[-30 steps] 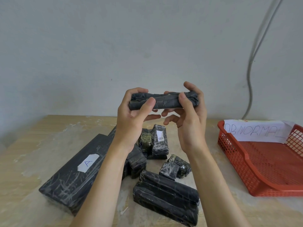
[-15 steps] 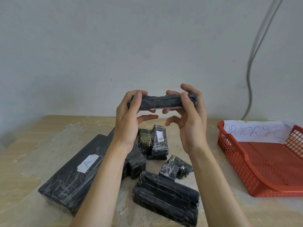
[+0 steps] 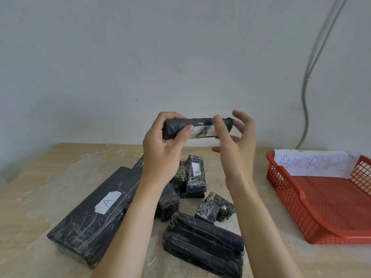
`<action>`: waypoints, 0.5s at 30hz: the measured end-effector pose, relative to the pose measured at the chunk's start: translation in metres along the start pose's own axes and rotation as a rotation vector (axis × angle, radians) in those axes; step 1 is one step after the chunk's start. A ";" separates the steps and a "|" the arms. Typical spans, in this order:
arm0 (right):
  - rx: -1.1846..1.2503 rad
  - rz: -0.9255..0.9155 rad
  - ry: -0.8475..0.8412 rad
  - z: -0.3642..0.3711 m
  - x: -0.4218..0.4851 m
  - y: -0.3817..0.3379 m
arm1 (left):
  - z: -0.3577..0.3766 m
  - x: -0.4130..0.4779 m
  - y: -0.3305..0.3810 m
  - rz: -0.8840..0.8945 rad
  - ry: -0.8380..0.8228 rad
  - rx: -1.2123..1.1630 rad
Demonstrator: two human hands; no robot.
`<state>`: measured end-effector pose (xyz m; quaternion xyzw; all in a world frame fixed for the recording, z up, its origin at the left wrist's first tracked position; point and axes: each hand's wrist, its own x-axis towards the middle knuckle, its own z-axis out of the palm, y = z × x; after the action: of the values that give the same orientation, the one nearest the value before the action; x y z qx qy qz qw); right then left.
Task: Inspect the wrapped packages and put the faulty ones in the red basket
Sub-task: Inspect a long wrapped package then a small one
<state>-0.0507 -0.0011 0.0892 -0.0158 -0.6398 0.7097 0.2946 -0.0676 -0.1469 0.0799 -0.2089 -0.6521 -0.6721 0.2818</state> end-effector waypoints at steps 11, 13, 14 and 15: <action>-0.150 -0.077 -0.323 -0.009 -0.001 -0.009 | 0.000 -0.004 0.005 0.235 0.020 0.365; -0.131 -0.109 -0.376 -0.009 -0.001 -0.009 | -0.001 -0.004 0.002 0.238 -0.015 0.357; -0.106 -0.123 -0.379 -0.008 -0.001 -0.009 | -0.001 -0.004 0.001 0.233 -0.033 0.349; -0.068 -0.124 -0.365 -0.008 0.000 -0.008 | -0.002 -0.004 0.001 0.221 -0.062 0.325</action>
<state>-0.0445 0.0063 0.0950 0.1428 -0.7059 0.6592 0.2161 -0.0642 -0.1489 0.0780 -0.2514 -0.7334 -0.5165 0.3637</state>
